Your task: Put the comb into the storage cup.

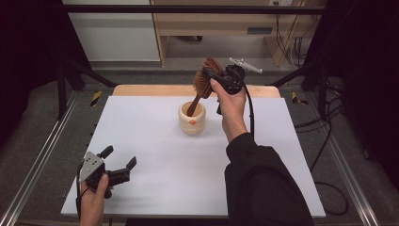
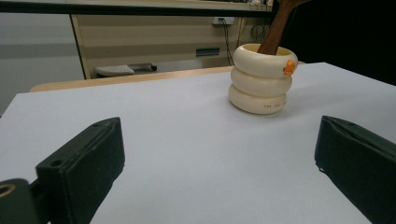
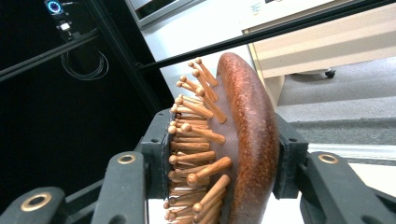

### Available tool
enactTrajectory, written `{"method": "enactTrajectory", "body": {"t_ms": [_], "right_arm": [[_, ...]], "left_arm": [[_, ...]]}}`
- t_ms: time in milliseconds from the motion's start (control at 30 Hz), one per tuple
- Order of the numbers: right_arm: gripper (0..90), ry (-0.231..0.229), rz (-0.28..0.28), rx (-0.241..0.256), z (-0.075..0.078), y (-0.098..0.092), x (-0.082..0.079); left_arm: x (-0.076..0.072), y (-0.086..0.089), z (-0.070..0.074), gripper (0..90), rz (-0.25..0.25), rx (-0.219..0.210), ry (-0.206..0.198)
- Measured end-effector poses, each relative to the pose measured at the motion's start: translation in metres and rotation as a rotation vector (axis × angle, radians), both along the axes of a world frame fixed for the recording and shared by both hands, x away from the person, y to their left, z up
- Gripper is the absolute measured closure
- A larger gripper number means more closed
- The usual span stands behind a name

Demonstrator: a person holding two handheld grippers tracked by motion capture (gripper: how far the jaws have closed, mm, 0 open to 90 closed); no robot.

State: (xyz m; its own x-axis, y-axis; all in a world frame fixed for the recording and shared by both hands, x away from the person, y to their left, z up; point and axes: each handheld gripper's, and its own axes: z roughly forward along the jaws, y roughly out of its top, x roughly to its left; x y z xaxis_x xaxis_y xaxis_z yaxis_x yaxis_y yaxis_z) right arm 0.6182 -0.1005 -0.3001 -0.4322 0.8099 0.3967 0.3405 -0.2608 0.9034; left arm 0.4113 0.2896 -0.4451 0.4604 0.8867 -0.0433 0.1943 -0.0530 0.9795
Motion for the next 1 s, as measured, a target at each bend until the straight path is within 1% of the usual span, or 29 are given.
{"method": "enactTrajectory", "body": {"t_ms": [500, 733, 767, 1000], "right_arm": [[51.1, 0.009, -0.009, -0.023, -0.005, -0.002, 0.002], [51.1, 0.011, -0.007, -0.038, -0.010, -0.001, 0.004], [51.1, 0.017, -0.007, -0.034, -0.011, 0.000, 0.003], [51.1, 0.021, -0.009, -0.037, -0.016, 0.000, 0.004]], "left_arm": [[0.000, -0.001, 0.000, 1.8, -0.002, 0.003, 0.001], [0.000, -0.001, 0.000, 1.8, -0.003, 0.001, 0.000], [0.000, -0.001, 0.000, 1.8, -0.003, 0.001, 0.000], [0.000, 0.000, 0.000, 1.8, -0.004, 0.001, 0.000]]}}
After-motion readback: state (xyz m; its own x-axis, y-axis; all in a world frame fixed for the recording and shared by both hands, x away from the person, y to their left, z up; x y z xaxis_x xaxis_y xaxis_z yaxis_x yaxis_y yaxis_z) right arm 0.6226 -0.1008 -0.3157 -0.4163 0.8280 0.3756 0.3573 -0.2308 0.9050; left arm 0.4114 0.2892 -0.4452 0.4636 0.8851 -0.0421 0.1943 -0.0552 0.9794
